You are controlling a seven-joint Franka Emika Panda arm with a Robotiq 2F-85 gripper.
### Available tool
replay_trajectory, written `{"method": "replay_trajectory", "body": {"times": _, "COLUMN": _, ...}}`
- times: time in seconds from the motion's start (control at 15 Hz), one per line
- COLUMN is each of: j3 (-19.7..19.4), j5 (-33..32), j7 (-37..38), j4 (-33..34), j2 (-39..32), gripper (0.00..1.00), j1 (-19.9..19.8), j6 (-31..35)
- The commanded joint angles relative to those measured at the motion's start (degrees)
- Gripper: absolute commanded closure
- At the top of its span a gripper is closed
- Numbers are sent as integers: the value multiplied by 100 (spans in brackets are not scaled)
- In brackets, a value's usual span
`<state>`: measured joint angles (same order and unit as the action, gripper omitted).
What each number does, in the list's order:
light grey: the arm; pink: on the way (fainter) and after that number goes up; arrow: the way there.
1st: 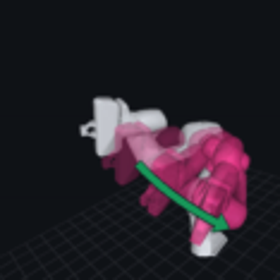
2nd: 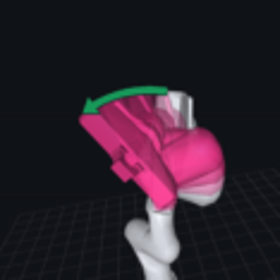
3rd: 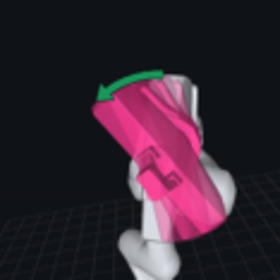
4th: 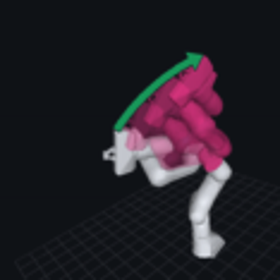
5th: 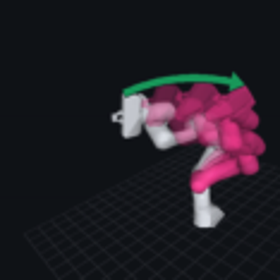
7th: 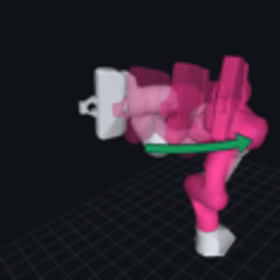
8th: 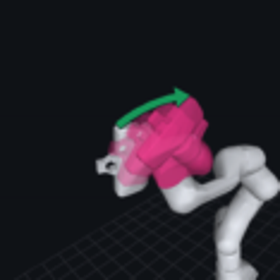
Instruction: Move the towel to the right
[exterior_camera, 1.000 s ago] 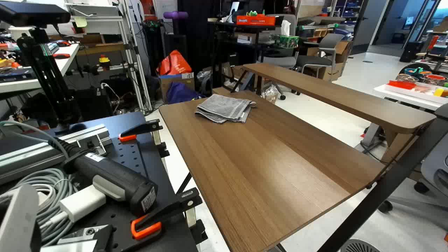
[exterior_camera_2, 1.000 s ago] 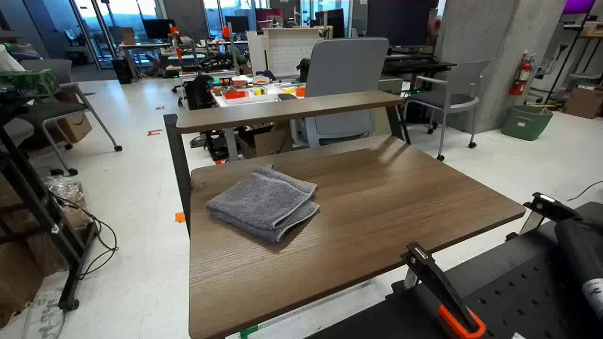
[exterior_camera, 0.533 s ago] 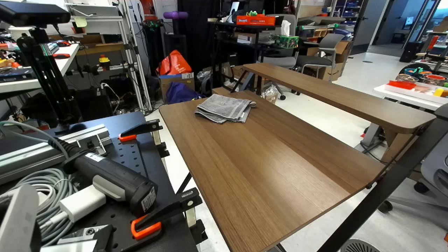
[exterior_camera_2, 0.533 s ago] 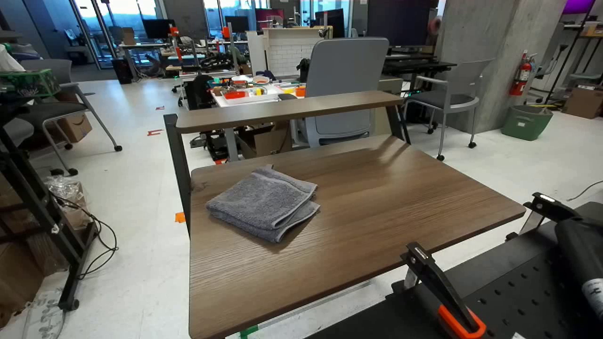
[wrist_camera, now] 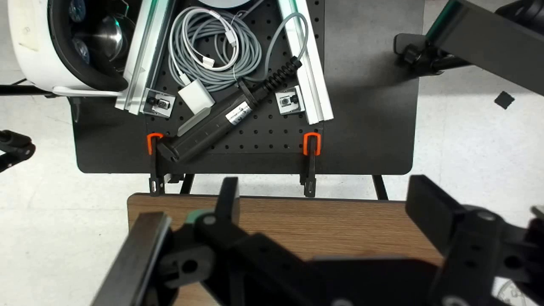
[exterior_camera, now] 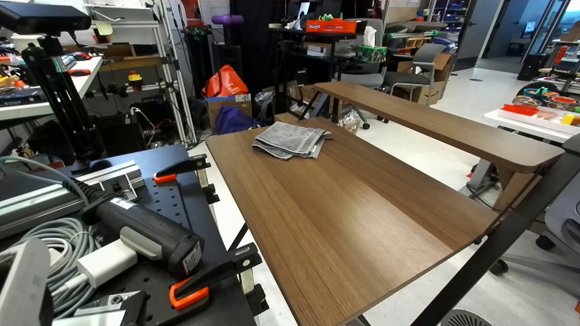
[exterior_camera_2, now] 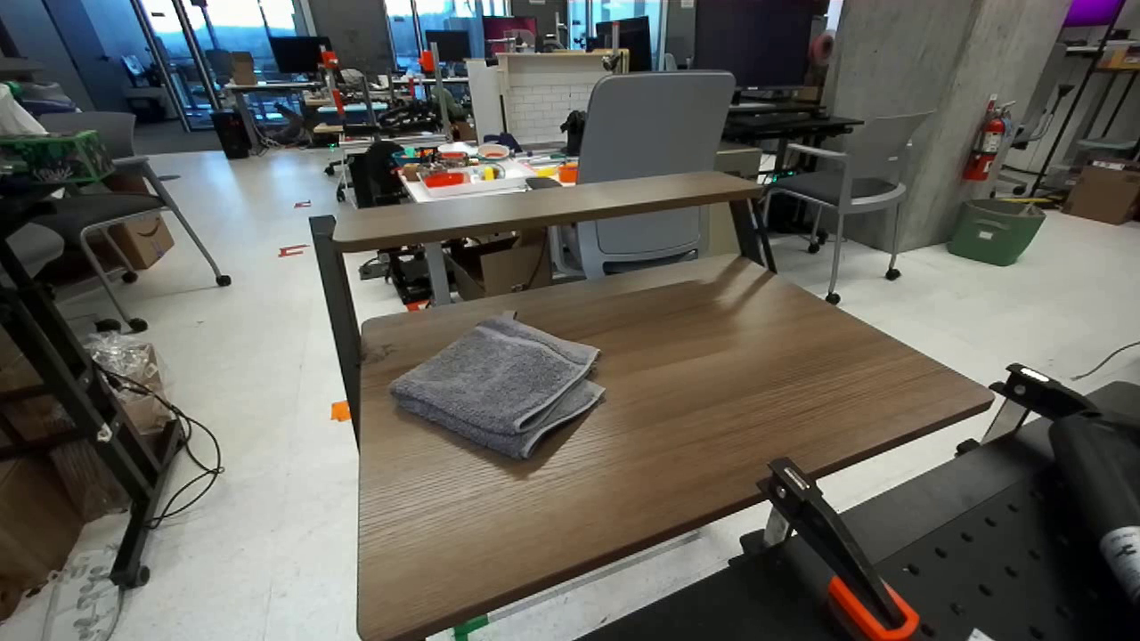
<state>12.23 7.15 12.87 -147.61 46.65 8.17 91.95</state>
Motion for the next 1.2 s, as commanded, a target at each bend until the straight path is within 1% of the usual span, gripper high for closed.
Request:
{"method": "replay_trajectory", "body": {"times": 0.0, "j3": 20, "j5": 11, "j7": -18, "j4": 9, "j2": 1, "gripper": 0, "j1": -30, "j6": -11}}
{"method": "replay_trajectory", "body": {"times": 0.47, "j3": 20, "j5": 11, "j7": -18, "j4": 9, "j2": 1, "gripper": 0, "j1": -30, "j6": -11}}
{"method": "replay_trajectory", "body": {"times": 0.6, "j3": 110, "j5": -10, "j7": 87, "j4": 16, "j2": -292, "gripper": 0, "j1": -100, "j6": 245}}
{"method": "replay_trajectory", "body": {"times": 0.73, "j3": 137, "j5": 24, "j7": 130, "j4": 39, "j2": -668, "gripper": 0, "j1": -153, "j6": 674}}
{"method": "replay_trajectory", "body": {"times": 0.87, "j3": 191, "j5": 2, "j7": 248, "j4": 33, "j2": -1155, "gripper": 0, "j1": -190, "j6": 1314}}
{"method": "replay_trajectory", "body": {"times": 1.0, "j3": 279, "j5": -88, "j7": 450, "j4": 52, "j2": -1730, "gripper": 0, "j1": -222, "j6": 2038}}
{"method": "replay_trajectory", "body": {"times": 1.13, "j3": 458, "j5": -271, "j7": 830, "j4": 60, "j2": -2377, "gripper": 0, "j1": -258, "j6": 2916}}
